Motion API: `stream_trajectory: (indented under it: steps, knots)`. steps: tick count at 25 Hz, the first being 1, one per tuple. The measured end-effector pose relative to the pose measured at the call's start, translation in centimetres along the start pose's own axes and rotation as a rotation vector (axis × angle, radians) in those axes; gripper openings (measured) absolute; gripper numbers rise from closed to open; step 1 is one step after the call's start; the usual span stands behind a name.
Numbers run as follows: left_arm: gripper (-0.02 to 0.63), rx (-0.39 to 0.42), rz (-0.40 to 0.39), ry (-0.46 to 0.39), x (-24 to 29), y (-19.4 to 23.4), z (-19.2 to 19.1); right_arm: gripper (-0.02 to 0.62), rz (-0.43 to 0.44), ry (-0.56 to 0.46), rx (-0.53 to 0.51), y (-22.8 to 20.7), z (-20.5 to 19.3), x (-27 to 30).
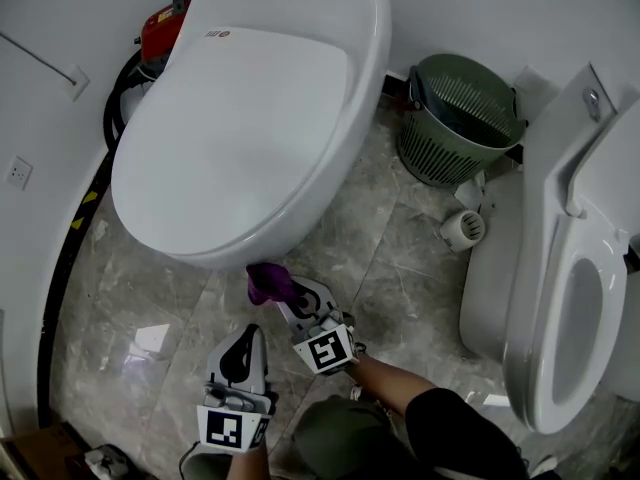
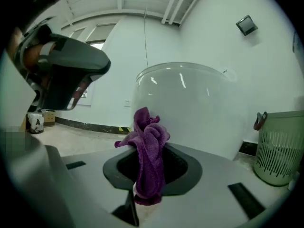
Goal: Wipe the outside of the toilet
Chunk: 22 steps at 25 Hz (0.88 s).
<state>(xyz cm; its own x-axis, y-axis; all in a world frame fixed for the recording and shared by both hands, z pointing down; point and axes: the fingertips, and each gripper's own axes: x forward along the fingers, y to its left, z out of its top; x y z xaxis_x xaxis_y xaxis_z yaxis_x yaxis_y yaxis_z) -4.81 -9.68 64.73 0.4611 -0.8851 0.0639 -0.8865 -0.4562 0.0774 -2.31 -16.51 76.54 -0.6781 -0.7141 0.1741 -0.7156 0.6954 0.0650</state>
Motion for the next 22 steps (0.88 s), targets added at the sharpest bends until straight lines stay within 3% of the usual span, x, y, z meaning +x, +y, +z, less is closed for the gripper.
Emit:
stream_trajectory:
  steps: [8, 11, 15, 22]
  knots:
    - [0.003, -0.012, 0.004, 0.04, 0.9, -0.3, -1.4, 0.091, -0.168, -0.022, 0.08, -9.0, 0.0, -0.4]
    - [0.003, -0.026, -0.014, 0.037, 1.9, -1.0, -1.4, 0.091, -0.272, -0.028, 0.114, -14.4, -0.4, -1.2]
    - [0.003, -0.002, -0.02, 0.069, 2.4, -1.3, -2.1, 0.091, -0.384, -0.01, 0.072, -22.5, -0.9, -0.2]
    - [0.003, 0.016, -0.012, 0.112, 1.5, -1.7, -2.9, 0.089, -0.601, 0.12, 0.127, -36.3, -1.8, 2.7]
